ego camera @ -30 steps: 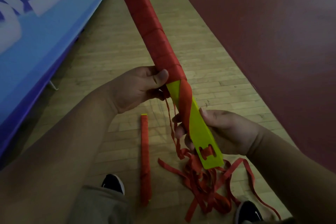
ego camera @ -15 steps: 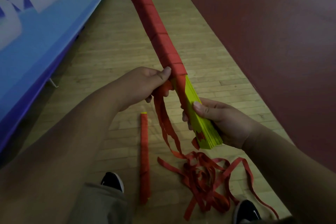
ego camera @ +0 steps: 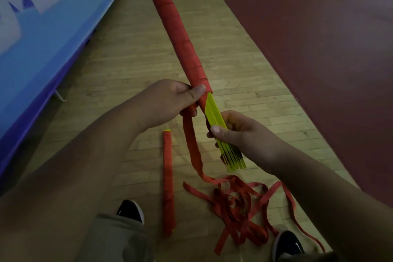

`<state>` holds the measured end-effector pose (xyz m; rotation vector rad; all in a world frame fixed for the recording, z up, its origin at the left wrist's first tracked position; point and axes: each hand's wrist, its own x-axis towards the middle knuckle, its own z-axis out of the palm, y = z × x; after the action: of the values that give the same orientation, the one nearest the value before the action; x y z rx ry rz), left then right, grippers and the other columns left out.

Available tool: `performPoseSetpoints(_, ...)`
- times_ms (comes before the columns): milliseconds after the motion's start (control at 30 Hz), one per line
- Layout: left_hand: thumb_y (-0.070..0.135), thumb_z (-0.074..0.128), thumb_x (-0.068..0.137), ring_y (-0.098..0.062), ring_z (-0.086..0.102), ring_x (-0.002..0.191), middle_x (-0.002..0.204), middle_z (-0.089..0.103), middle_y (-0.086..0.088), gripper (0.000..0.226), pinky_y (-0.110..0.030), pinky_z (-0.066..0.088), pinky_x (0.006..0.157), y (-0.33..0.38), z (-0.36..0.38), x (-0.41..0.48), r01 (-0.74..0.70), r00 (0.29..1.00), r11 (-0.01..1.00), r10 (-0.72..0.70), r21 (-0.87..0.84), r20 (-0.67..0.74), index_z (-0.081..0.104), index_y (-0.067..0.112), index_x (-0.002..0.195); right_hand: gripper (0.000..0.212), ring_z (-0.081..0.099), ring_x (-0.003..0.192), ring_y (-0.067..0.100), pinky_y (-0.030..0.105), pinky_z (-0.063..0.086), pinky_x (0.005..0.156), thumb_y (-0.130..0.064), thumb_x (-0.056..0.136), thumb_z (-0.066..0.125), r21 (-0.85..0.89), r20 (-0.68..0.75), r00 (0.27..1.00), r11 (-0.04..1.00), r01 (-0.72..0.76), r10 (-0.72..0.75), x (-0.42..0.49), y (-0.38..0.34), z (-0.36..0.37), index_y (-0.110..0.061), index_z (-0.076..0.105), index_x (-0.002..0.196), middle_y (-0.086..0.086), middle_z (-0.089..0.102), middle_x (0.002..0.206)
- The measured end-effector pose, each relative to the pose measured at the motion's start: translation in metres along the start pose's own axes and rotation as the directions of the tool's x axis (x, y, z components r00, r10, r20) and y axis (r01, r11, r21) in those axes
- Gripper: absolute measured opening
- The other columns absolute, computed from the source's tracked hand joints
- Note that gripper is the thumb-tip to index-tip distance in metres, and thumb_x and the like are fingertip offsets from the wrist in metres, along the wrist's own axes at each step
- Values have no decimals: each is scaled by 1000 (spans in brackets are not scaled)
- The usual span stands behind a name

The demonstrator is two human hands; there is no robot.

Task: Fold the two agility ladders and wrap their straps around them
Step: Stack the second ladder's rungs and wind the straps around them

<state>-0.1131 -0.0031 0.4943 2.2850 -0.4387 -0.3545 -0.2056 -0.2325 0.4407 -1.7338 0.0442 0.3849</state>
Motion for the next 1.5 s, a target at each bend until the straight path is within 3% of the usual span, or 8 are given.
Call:
performPoseSetpoints(167,73,55,99,3,74,82,88,83,14,55,-27,49,82,4,3,-3,2,1000,999,-1,-36,6,84,27,91,27,65,78,15,36,53,69,-41,99,81,-99,-87,996,995,1,-10,2,2,1,-29,67,118,1,67,91)
performPoseSetpoints(333,80,64,87,5,73,75,79,80,15,58,-24,49,75,10,14,-4,4,999,999,-7,-43,-54,85,26,83,35,76,98,24,57,65,86,-40,92,88,-205,-147,987,978,28,-60,7,6,6,-34,66,119,2,73,109)
performPoseSetpoints(500,64,72,94,3,74,81,86,80,19,29,-29,53,81,14,21,0,-54,997,997,51,-48,-56,83,38,91,46,76,106,12,49,64,98,-48,88,90,-245,-21,999,969,-31,26,9,0,-4,-39,66,127,-10,75,119)
performPoseSetpoints(600,63,72,95,6,72,86,91,79,22,21,-27,53,83,13,20,4,-58,998,998,58,5,-11,81,44,94,46,73,121,12,53,54,112,-42,92,80,-107,25,999,994,24,-22,7,-9,-22,-34,69,136,-12,77,130)
performPoseSetpoints(867,64,78,90,3,74,97,98,80,23,24,-30,56,94,8,43,3,23,961,998,-40,65,275,81,44,102,42,73,126,32,61,50,117,-29,98,76,219,-183,959,941,256,-218,11,-16,-38,-21,72,140,10,78,131)
performPoseSetpoints(967,68,77,89,4,73,96,97,79,24,24,-30,55,92,8,48,4,8,944,995,-40,97,328,81,45,97,38,74,125,35,63,51,117,-22,99,77,259,-199,961,936,240,-192,12,-10,-41,-13,73,136,13,77,131)
performPoseSetpoints(1233,86,63,78,1,70,117,122,77,20,65,-40,53,114,15,45,3,-27,910,995,-16,97,414,75,45,127,32,78,117,31,43,61,99,-19,105,70,374,-249,961,904,208,-118,10,-8,-47,-5,73,133,12,80,123)
performPoseSetpoints(1500,70,60,99,-4,72,116,121,79,15,47,-35,51,108,2,38,5,-42,871,998,54,-37,489,78,36,125,31,79,110,30,46,64,98,-26,105,71,532,-284,959,831,165,-8,13,-5,-55,-6,75,129,9,80,112)
